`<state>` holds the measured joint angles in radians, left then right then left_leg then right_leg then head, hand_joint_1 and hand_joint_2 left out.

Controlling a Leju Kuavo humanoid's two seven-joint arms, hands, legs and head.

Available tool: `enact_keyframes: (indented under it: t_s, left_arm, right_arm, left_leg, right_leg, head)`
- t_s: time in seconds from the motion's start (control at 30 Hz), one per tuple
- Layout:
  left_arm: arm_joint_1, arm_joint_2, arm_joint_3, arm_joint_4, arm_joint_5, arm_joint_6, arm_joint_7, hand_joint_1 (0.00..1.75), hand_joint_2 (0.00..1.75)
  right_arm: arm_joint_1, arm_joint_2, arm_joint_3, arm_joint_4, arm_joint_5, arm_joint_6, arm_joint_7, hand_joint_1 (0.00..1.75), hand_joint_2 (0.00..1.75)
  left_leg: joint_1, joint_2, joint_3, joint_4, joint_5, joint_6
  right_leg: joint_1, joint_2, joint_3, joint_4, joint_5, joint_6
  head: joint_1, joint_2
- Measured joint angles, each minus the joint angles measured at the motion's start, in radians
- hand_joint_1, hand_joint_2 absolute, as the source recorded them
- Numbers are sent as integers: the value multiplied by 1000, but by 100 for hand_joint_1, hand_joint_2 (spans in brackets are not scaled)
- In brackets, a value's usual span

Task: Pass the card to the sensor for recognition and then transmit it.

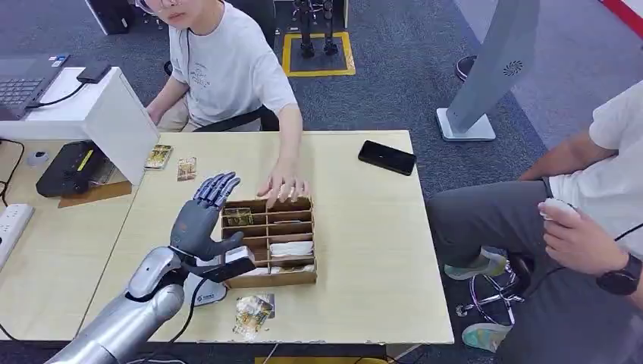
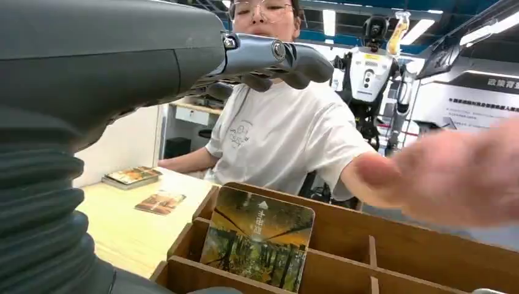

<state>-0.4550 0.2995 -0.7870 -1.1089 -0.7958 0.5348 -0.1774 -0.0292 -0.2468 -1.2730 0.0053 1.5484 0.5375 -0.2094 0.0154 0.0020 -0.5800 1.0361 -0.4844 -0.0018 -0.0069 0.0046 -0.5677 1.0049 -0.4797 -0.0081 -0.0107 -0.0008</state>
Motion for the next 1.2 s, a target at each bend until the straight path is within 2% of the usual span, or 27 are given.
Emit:
enact_keyframes:
  t_s: [0.17,0.3,0.43,0.5,0.6,0.7,0.8,0.93,1.2]
  left_arm:
    - [33,47,36,-66,148,-11,-66,0,175]
    - [44,80,66,-112,171,-23,-76,0,175]
    - [55,92,77,-138,188,-30,-86,0,175]
    - [68,100,87,-161,258,-65,-118,0,175]
    - [103,131,110,-240,378,-155,-194,0,175]
    - [141,161,116,-343,374,-204,-231,0,175]
    - [157,174,116,-413,355,-212,-238,0,175]
    - [174,193,114,-473,265,-158,-228,0,175]
    - [174,211,98,-479,194,-95,-215,0,175]
  right_arm:
    - [6,0,0,0,0,-6,-10,0,0]
    - [7,0,0,0,0,-10,-14,0,0]
    - [7,0,0,0,0,-10,-15,0,0]
    - [8,0,-1,0,0,-9,-17,0,0]
    - [15,0,-3,0,0,3,-24,0,0]
    - [19,0,-7,0,0,13,-31,0,0]
    - [19,0,-10,0,0,21,-32,0,0]
    - [20,0,-17,0,0,23,-31,0,0]
    - [19,0,-23,0,0,29,-24,0,0]
  left_leg:
    - [0,0,0,0,0,0]
    - [0,0,0,0,0,0]
    - [0,0,0,0,0,0]
    - [0,0,0,0,0,0]
    - [0,1,0,0,0,0]
    - [0,0,-1,0,0,0]
    - [0,0,-1,0,0,0]
    - [0,0,-1,0,0,0]
    - [0,0,-1,0,0,0]
  right_leg:
    - [0,1,0,0,0,0]
    - [0,0,0,0,0,0]
    - [0,0,0,0,0,0]
    - [0,1,0,0,0,0]
    - [0,1,-1,0,0,0]
    - [0,1,-1,0,0,0]
    - [0,1,-1,0,0,0]
    - [0,0,-1,0,0,0]
    - [0,0,-1,0,0,0]
  head:
    - [0,0]
    - [0,0]
    - [0,0]
    - [0,0]
    - [0,0]
    - [0,0]
    - [0,0]
    - [0,0]
    - [0,0]
